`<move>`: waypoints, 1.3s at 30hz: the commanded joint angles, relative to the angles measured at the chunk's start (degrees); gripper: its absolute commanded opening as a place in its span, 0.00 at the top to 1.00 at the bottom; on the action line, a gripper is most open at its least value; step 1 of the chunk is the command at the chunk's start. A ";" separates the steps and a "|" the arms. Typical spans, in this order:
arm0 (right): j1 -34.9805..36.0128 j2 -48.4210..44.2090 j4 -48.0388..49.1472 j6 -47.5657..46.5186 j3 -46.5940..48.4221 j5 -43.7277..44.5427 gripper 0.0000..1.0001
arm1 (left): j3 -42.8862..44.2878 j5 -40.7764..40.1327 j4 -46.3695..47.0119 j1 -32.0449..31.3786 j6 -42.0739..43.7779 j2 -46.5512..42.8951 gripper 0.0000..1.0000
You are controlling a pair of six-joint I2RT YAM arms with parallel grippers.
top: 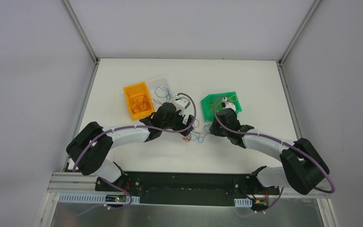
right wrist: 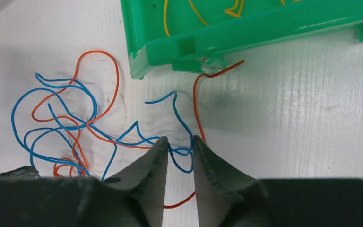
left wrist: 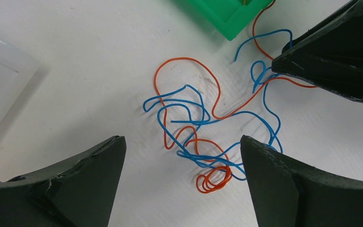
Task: Untangle the cables
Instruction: Untie the cable.
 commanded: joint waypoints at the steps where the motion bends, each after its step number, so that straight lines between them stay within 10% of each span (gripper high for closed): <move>1: 0.37 -0.42 0.92 -0.52 2.16 -0.42 0.80 | 5.05 1.52 -5.37 0.05 -0.27 2.21 0.07; 6: 0.37 -6.98 2.63 -1.08 -1.21 0.98 0.90 | 7.02 -0.28 -8.20 0.19 -0.27 4.19 0.22; 12: 0.41 -17.87 5.19 -1.16 -6.42 5.13 1.00 | 11.64 -3.03 -15.28 0.30 0.36 7.83 1.00; 27: 0.31 -45.35 -5.78 8.38 -14.81 39.52 1.00 | 0.97 -30.34 -12.87 2.74 -4.43 -6.51 1.00; 39: 0.20 -47.47 -13.33 -4.41 3.47 14.90 1.00 | -10.03 -21.52 0.64 2.68 -0.64 -22.19 0.90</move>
